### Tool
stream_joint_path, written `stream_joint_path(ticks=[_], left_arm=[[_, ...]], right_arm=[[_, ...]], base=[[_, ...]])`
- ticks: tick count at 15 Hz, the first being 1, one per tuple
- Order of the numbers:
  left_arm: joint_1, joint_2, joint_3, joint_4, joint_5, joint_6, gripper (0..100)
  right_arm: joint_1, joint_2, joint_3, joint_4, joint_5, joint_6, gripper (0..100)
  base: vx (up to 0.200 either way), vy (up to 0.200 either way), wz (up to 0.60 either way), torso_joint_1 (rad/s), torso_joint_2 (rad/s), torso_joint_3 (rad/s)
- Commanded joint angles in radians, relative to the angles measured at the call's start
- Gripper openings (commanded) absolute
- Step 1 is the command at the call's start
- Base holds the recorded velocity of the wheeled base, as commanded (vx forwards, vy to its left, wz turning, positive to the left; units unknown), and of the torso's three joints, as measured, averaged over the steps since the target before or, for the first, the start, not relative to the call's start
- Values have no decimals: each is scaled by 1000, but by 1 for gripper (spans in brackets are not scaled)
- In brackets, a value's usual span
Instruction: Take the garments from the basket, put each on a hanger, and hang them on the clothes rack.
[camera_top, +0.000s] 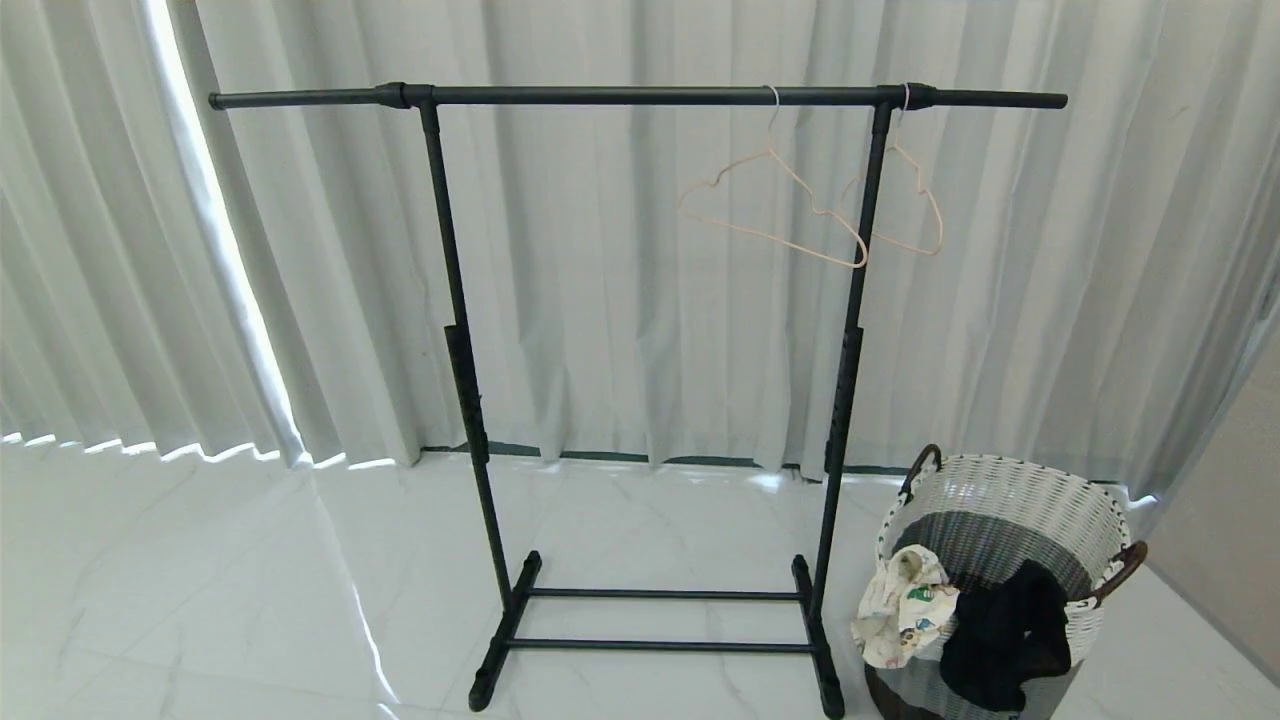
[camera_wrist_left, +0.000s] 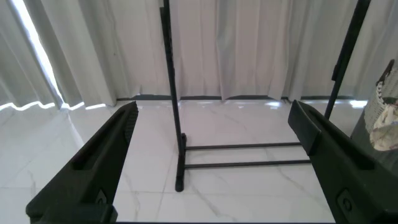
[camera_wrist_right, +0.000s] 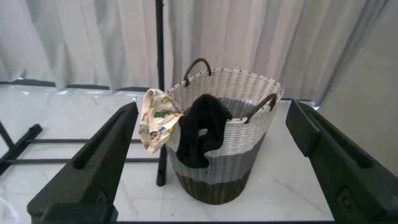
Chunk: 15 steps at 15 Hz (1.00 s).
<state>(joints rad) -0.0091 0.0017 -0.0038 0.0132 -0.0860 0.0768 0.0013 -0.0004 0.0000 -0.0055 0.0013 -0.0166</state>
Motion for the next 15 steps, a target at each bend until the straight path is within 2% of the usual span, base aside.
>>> stream_joint_path(ticks=[1, 10, 15], left_arm=[[0, 1, -1, 1, 0, 0, 100], [0, 1, -1, 1, 0, 4, 100], [0, 1, -1, 1, 0, 1, 100]], right_arm=[[0, 0, 0, -1, 0, 0, 100], [0, 0, 0, -1, 0, 0, 100], [0, 0, 0, -1, 0, 0, 100]], base=[[200, 0, 0, 2, 2, 2], [200, 0, 0, 4, 2, 4], [0, 0, 0, 0, 0, 0]])
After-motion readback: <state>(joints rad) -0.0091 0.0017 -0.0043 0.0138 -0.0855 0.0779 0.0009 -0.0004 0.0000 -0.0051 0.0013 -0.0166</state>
